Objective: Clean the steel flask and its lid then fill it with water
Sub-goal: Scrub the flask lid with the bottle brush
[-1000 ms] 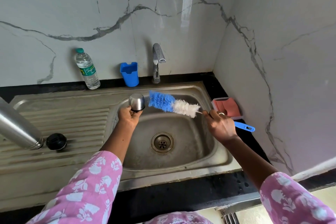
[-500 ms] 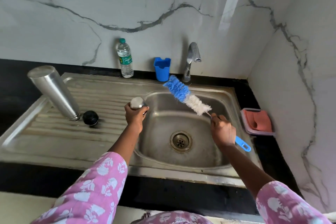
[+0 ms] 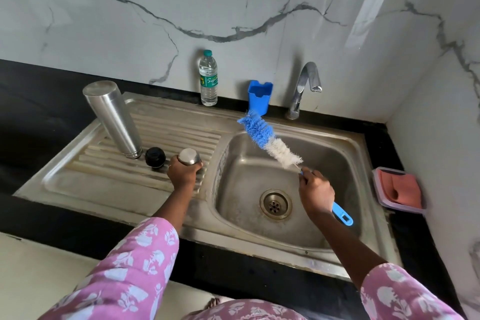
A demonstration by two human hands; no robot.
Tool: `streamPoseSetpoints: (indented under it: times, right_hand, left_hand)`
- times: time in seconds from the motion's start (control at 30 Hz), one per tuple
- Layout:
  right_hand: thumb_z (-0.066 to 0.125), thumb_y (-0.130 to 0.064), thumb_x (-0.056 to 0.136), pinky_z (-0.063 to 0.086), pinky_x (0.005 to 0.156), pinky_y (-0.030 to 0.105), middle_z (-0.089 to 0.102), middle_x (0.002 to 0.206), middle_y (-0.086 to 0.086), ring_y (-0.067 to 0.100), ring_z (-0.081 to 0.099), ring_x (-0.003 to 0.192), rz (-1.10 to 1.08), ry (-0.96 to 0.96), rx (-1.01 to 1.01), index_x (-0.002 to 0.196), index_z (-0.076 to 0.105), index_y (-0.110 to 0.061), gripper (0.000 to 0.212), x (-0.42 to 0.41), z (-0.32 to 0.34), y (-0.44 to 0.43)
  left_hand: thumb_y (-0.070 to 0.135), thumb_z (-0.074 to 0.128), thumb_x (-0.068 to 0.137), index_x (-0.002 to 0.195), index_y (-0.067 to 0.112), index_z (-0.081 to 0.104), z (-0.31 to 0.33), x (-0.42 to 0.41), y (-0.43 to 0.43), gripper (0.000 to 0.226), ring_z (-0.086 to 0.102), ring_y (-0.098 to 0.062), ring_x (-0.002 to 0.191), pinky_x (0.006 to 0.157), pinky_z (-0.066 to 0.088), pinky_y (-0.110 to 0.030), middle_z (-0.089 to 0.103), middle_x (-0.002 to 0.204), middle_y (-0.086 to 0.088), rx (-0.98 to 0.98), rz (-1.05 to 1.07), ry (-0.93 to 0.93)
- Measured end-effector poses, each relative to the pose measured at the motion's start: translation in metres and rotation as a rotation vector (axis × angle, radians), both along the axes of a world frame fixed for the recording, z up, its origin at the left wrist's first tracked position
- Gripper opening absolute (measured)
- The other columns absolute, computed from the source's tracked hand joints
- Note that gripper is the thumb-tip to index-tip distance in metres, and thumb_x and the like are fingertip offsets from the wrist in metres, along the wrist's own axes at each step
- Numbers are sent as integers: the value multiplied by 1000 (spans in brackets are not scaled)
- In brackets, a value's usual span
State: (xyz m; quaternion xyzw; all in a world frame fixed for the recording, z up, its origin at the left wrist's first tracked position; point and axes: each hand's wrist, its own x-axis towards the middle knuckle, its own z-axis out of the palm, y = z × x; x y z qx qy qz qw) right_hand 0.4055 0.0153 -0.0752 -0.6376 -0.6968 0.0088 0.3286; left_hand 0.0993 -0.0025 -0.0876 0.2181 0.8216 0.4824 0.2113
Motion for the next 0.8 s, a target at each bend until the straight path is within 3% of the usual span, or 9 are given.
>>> streamPoseSetpoints:
  times: [0.37, 0.57, 0.67, 0.8]
  right_hand:
    - [67, -2, 80, 48, 47, 41, 62, 71, 17, 42, 57, 51, -18, 25, -20, 88, 71, -2, 9, 0, 0, -1]
    - [67, -2, 81, 49, 51, 43, 64, 75, 19, 42, 60, 56, -12, 50, -31, 89, 71, 0, 10, -9, 2, -1]
    - [63, -7, 85, 51, 57, 43, 66, 82, 18, 43, 61, 65, -26, 65, -96, 94, 71, -2, 13, -12, 3, -1]
    - [60, -12, 88, 51, 67, 42, 67, 90, 17, 42, 62, 79, -53, 101, -192, 99, 71, -6, 17, -9, 5, 0]
  left_hand:
    - [9, 82, 65, 122, -6, 48, -12, -4, -3, 68, 54, -41, 111, 96, 43, -42, 57, 119, -26, -13, 101, -3]
    - [-9, 55, 74, 118, -12, 45, 3, 0, -15, 45, 41, -46, 114, 100, 27, -39, 40, 126, -32, 166, 388, 57]
    - [-11, 52, 73, 124, -12, 41, 5, -18, -18, 52, 36, -47, 118, 104, 24, -35, 37, 131, -30, 189, 422, 101]
    - [-9, 61, 72, 140, -6, 29, 5, -51, -13, 75, 33, -42, 129, 111, 23, -34, 33, 141, -26, 44, 294, 68]
